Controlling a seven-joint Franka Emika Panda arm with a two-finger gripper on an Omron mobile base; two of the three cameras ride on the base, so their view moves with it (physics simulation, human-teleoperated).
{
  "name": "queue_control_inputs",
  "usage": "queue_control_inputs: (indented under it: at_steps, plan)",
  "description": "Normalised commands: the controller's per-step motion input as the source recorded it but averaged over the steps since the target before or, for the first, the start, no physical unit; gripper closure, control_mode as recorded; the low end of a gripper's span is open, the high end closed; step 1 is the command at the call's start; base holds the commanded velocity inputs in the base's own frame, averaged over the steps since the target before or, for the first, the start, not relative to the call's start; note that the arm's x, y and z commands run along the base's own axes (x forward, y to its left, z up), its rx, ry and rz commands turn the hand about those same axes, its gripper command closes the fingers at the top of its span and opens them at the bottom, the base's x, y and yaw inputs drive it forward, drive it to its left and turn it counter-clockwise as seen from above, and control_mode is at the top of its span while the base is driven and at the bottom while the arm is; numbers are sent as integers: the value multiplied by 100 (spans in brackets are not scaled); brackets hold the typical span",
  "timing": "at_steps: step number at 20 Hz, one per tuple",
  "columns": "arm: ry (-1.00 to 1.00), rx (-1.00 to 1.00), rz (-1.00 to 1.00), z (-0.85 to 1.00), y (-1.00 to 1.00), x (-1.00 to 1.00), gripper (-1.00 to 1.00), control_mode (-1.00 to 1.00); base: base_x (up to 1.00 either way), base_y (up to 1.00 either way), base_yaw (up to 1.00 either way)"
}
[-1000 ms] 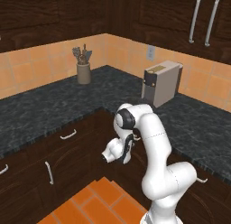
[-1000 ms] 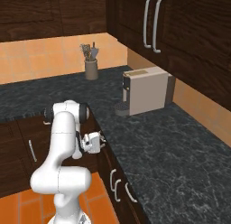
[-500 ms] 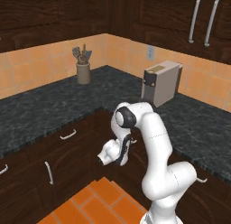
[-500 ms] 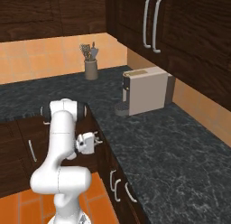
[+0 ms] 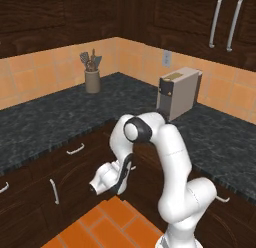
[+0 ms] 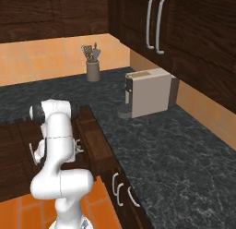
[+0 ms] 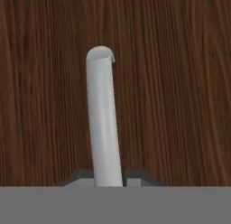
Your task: Take a straw from the drawer in front and place it inside the glass cup on the dining counter.
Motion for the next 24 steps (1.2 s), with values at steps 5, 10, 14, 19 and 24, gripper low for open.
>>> queue_control_inputs:
  at_steps: [5, 10, 14, 19, 24]
  plan:
    - [3, 0, 5, 0, 100, -91, 100, -100, 0, 0, 0]
    - [7, 0, 4, 0, 100, -83, 100, -100, 0, 0, 0]
    - [11, 0, 3, 2, 100, -66, -100, -100, 0, 0, 0]
    - [24, 18, 0, 56, 33, -49, -100, -100, 0, 0, 0]
    - [28, 28, 3, 55, 33, -75, -100, -100, 0, 0, 0]
